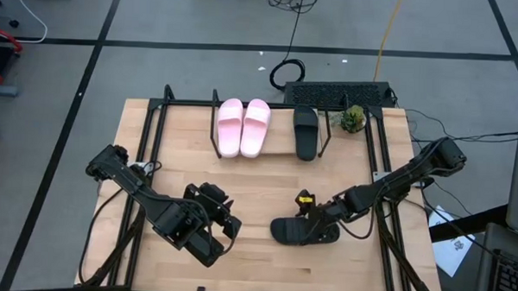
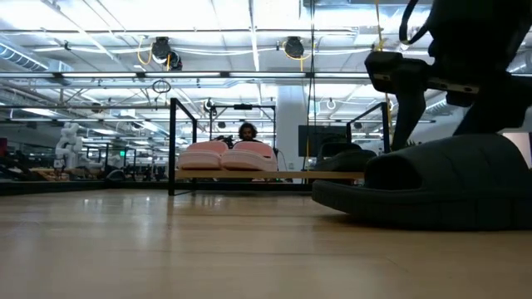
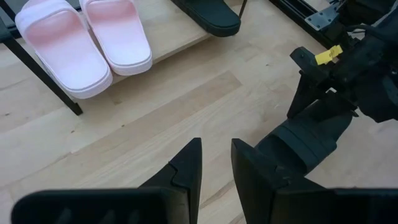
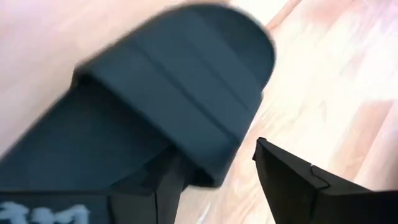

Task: Pick and place slides into the shelf
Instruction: Put the black slipper on the shelf

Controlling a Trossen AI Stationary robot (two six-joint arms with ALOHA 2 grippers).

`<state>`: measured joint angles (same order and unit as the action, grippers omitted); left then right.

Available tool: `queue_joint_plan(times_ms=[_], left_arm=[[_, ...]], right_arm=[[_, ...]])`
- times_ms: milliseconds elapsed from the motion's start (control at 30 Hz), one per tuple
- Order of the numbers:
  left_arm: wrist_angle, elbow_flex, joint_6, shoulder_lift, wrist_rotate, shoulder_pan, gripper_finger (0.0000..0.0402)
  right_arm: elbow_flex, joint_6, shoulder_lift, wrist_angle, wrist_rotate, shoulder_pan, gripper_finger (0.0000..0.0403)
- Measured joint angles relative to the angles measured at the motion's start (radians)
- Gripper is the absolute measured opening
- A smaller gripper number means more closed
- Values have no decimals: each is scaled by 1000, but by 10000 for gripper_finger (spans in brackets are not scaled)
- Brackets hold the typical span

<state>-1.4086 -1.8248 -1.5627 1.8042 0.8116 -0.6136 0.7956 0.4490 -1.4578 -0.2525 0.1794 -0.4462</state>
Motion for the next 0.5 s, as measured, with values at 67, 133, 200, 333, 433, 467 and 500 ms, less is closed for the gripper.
queue_joint_plan(times_ms=[67, 133, 200, 333, 433, 467, 500], left_arm=[[0, 0, 0, 0, 0, 1, 86], [0, 0, 0, 0, 0, 1, 86], [0, 0, 0, 0, 0, 1, 86], [1, 0, 0, 0, 0, 1, 86], [0, 0, 0, 0, 0, 3, 86], [0, 0, 0, 0, 0, 3, 86], [0, 0, 0, 0, 0, 4, 86]], right_arm=[[0, -15, 0, 15, -5, 7, 171], [0, -23, 0, 16, -27, 20, 153], [-2, -37, 0, 18, -50, 31, 133], [-17, -71, 0, 18, -54, 48, 82], [-24, -86, 0, 25, -79, 56, 33], [-26, -92, 0, 26, -88, 58, 18], [-26, -95, 0, 26, -92, 61, 11]])
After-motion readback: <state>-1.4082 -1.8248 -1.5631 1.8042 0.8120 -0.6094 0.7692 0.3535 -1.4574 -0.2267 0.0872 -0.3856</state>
